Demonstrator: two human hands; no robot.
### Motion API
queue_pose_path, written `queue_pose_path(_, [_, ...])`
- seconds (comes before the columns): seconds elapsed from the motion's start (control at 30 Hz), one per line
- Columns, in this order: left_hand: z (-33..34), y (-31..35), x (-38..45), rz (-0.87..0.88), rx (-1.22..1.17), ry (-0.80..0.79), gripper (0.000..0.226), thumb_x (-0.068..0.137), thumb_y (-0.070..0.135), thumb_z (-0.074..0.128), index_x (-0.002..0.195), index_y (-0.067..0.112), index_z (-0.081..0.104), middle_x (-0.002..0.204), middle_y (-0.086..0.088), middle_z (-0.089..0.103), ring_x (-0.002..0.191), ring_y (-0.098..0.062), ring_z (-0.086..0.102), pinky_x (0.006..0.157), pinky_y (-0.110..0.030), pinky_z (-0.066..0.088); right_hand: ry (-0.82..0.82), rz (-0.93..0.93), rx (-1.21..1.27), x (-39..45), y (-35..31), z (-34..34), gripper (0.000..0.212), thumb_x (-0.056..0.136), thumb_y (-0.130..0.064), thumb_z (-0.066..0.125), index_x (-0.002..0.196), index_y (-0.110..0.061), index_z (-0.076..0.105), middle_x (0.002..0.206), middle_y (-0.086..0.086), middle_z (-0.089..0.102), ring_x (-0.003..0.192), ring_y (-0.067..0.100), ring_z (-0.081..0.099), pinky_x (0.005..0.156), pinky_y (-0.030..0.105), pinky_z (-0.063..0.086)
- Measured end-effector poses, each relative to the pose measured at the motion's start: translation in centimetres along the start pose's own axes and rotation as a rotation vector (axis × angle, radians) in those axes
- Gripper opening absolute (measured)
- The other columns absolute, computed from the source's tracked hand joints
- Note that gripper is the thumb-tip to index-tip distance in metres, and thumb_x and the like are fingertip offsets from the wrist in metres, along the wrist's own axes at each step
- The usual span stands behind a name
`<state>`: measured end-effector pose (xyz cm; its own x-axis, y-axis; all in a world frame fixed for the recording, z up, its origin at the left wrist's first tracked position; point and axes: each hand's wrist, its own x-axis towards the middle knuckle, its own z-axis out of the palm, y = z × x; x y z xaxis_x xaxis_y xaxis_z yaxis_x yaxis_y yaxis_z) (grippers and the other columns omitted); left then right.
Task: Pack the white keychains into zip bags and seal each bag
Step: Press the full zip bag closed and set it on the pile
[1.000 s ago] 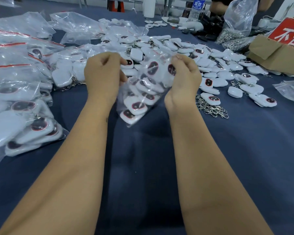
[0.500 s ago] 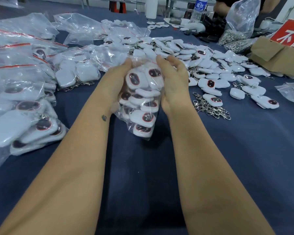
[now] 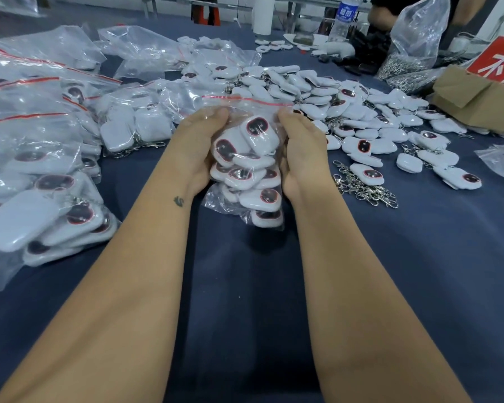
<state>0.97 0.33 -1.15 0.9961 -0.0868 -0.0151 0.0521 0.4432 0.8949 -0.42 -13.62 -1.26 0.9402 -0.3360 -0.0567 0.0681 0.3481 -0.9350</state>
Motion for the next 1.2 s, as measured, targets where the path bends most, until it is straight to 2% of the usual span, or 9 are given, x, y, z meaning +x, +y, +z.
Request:
queue_pose_path(0.07, [0.08, -0.03, 0.16, -0.027, -0.028, 0.001, 0.014, 0.098, 0.016, 0.057, 0.096, 0.005, 0.065, 0.082, -0.008, 0.075, 0.075, -0.021, 0.072, 0.066, -0.031, 0.058, -0.002, -0.024, 0.006, 0.04, 0.22, -0.10, 0.021, 0.092, -0.012, 0.065, 0.073, -0.017, 0.059, 0.077, 0.005, 0.060, 0.081, 0.024, 0.051, 0.082, 0.041, 0.046])
queue_pose_path(0.17, [0.46, -0.31, 0.19, -0.049, -0.031, 0.071, 0.026, 0.099, 0.033, 0.055, 0.089, 0.011, 0.065, 0.075, -0.005, 0.074, 0.068, -0.018, 0.071, 0.060, -0.027, 0.057, -0.020, -0.038, -0.005, 0.01, 0.35, -0.09, 0.018, 0.091, -0.011, 0.066, 0.075, -0.018, 0.061, 0.084, 0.008, 0.061, 0.083, 0.024, 0.053, 0.093, 0.049, 0.050])
queue_pose_path(0.23, [0.45, -0.58, 0.30, 0.033, 0.032, 0.135, 0.025, 0.102, 0.025, 0.052, 0.082, 0.015, 0.064, 0.072, -0.002, 0.074, 0.066, -0.016, 0.070, 0.062, -0.028, 0.057, -0.025, -0.043, -0.012, -0.12, 0.30, 0.08, 0.015, 0.091, -0.014, 0.066, 0.076, -0.017, 0.064, 0.089, 0.010, 0.062, 0.086, 0.025, 0.055, 0.102, 0.054, 0.046])
queue_pose_path(0.33, [0.31, -0.83, 0.16, 0.073, 0.068, 0.124, 0.024, 0.100, 0.020, 0.055, 0.080, 0.015, 0.067, 0.081, -0.005, 0.076, 0.075, -0.021, 0.071, 0.076, -0.037, 0.060, -0.012, -0.073, -0.029, -0.14, 0.44, 0.23, 0.019, 0.090, -0.021, 0.067, 0.071, -0.020, 0.067, 0.086, 0.010, 0.063, 0.084, 0.025, 0.056, 0.099, 0.056, 0.047])
queue_pose_path(0.5, [0.41, -0.60, -0.14, 0.087, 0.037, 0.217, 0.023, 0.093, 0.015, 0.067, 0.070, 0.014, 0.070, 0.072, -0.003, 0.074, 0.064, -0.016, 0.067, 0.068, -0.032, 0.059, 0.025, -0.071, 0.021, -0.09, 0.40, 0.27, 0.021, 0.087, -0.016, 0.067, 0.067, -0.021, 0.065, 0.082, 0.007, 0.063, 0.081, 0.024, 0.055, 0.096, 0.055, 0.049])
queue_pose_path(0.67, [0.50, -0.43, -0.21, 0.064, -0.073, 0.228, 0.021, 0.096, 0.015, 0.063, 0.076, 0.009, 0.067, 0.068, -0.004, 0.073, 0.059, -0.014, 0.068, 0.057, -0.027, 0.056, 0.079, -0.026, 0.097, -0.10, -0.06, 0.16, 0.021, 0.089, -0.007, 0.064, 0.070, -0.016, 0.062, 0.065, -0.002, 0.061, 0.069, 0.020, 0.054, 0.074, 0.036, 0.047])
queue_pose_path(0.83, [0.35, -0.45, -0.33, 0.079, -0.026, 0.263, 0.025, 0.095, 0.015, 0.064, 0.072, 0.011, 0.070, 0.071, -0.002, 0.073, 0.062, -0.014, 0.067, 0.062, -0.028, 0.057, 0.101, 0.003, 0.099, -0.15, -0.27, -0.09, 0.023, 0.089, -0.004, 0.062, 0.067, -0.012, 0.061, 0.058, -0.002, 0.057, 0.054, 0.011, 0.052, 0.057, 0.023, 0.047])
queue_pose_path(1.03, [0.66, -0.49, -0.17, 0.081, 0.016, 0.336, 0.026, 0.098, 0.013, 0.060, 0.072, 0.013, 0.065, 0.068, 0.001, 0.071, 0.066, -0.014, 0.066, 0.081, -0.038, 0.060, 0.104, 0.027, 0.119, -0.37, -0.26, -0.11, 0.016, 0.088, 0.004, 0.064, 0.075, -0.006, 0.067, 0.079, 0.013, 0.062, 0.080, 0.026, 0.055, 0.082, 0.039, 0.052])
queue_pose_path(1.2, [0.63, -0.42, -0.09, 0.079, -0.006, 0.359, 0.029, 0.099, 0.012, 0.058, 0.070, 0.014, 0.061, 0.064, 0.003, 0.069, 0.058, -0.009, 0.062, 0.072, -0.031, 0.058, 0.077, 0.011, 0.080, -0.26, -0.18, -0.04, 0.019, 0.088, 0.001, 0.066, 0.073, -0.010, 0.069, 0.072, 0.007, 0.066, 0.074, 0.023, 0.058, 0.074, 0.029, 0.053])
